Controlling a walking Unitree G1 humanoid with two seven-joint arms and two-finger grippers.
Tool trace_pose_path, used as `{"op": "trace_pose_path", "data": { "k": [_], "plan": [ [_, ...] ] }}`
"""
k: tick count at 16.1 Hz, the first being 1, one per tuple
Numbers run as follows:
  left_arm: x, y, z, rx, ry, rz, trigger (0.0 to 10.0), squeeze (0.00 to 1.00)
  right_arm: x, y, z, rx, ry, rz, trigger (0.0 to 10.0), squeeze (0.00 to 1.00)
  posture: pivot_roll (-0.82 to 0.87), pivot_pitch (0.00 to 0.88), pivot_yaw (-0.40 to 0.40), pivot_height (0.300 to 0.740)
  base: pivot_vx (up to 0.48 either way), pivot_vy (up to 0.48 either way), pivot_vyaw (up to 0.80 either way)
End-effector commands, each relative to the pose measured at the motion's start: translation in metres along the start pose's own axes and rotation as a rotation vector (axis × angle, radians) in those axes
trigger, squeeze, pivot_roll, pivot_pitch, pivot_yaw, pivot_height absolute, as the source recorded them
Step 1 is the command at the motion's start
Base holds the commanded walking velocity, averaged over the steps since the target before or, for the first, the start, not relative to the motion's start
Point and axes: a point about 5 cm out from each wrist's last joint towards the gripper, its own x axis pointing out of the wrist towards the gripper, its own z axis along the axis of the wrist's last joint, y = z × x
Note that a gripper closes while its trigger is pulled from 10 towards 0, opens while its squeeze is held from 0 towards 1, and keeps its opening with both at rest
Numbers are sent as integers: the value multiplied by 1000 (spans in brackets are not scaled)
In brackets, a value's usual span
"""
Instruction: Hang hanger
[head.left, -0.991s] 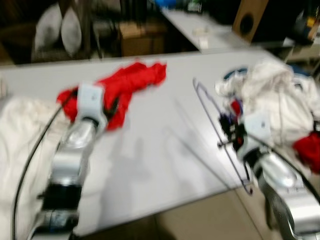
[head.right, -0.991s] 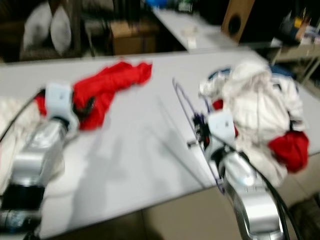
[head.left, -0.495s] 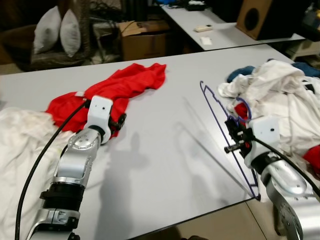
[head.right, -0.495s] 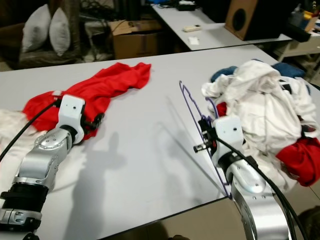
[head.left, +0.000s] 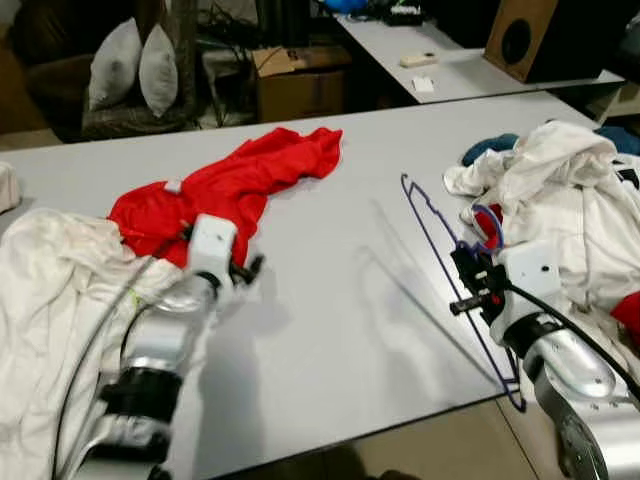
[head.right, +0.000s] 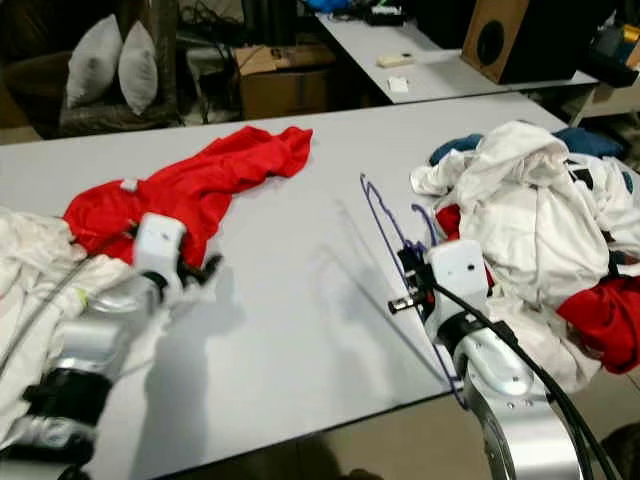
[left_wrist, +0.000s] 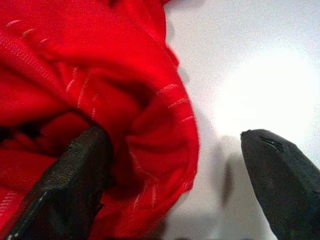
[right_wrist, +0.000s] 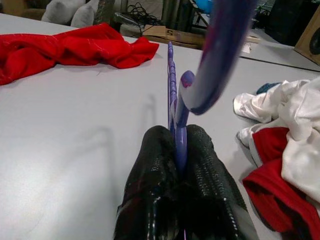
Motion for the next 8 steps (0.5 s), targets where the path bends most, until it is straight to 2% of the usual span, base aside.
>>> {"op": "trace_pose_path", "data": {
  "k": [1, 2, 3, 4, 7, 8],
  "plan": [
    [5, 12, 2, 13, 3, 78, 6196, 0, 4, 1, 3, -9, -9, 10, 10000, 0, -28, 0, 19, 740, 0, 0, 0],
    [6, 16, 1, 6, 10, 107, 3922, 0, 4, 2, 3, -7, -13, 13, 10000, 0, -27, 0, 16, 740, 0, 0, 0],
    [7, 19, 1, -5, 10, 131, 3216, 0, 5, 2, 4, -4, -19, 19, 10000, 0, -26, 0, 14, 740, 0, 0, 0],
    [8, 21, 4, -34, -3, 139, 0, 0, 6, 3, 5, -6, -21, 27, 10000, 0, -22, 0, 8, 740, 0, 0, 0],
    [14, 18, 12, -121, -58, 122, 0, 0, 11, 4, 6, -17, -22, 46, 10000, 0, -21, 0, 0, 740, 0, 0, 0],
    [18, 15, 12, -155, -69, 116, 0, 0, 13, 4, 7, -30, -26, 55, 10000, 0, -38, 0, 20, 740, 0, 0, 0]
  ]
}}
